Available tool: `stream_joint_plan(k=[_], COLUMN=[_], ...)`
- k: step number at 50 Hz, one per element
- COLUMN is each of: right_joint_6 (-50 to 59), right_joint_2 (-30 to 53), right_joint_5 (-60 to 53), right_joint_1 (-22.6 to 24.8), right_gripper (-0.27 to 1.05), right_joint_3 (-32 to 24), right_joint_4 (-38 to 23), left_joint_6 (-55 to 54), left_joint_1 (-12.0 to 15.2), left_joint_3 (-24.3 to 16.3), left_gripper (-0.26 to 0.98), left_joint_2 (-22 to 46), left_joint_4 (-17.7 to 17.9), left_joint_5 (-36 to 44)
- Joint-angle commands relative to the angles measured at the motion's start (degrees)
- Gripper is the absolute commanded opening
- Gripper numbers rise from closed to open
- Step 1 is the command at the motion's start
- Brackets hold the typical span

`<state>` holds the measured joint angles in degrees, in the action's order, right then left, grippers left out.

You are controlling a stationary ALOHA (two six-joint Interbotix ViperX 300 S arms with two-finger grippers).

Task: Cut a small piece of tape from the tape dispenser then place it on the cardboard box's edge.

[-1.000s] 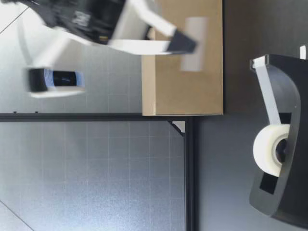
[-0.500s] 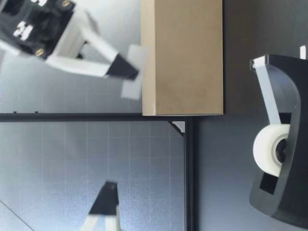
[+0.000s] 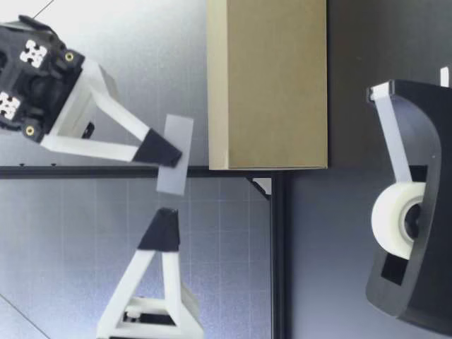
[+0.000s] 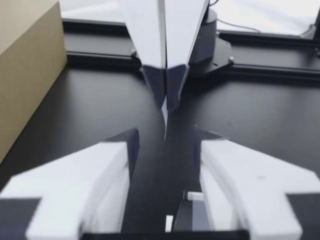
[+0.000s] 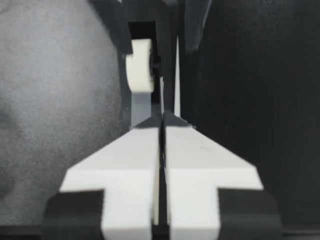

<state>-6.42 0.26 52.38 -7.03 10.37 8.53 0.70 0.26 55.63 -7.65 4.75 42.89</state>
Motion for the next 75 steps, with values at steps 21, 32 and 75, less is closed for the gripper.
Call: stream_joint_plan(k=[21,32,75], right_joint_6=[-0.4,-0.4,-0.2], right_joint_2=[0.8,0.9,1.1], right_joint_5=[0.4,0.5,0.9], right_joint_1=[0.4,0.4,0.4], right_gripper=[-0.10,-0.10,-0.09], right_joint_3=[-3.8,-4.0,-3.9], right_joint_4=[-0.3,-0.3,-0.3], left_joint_6=[0.1,0.1,-0.1], left_joint_1=[0.2,0.2,0.2], left_joint_3=[-2.7,-3.3,-3.4], left_gripper=[0.37,0.36,-0.11], left_joint_2=[1.0,1.5,2.2], left_joint_4=[0.1,0.1,0.1], left_joint_5=[0.6,0.6,0.6])
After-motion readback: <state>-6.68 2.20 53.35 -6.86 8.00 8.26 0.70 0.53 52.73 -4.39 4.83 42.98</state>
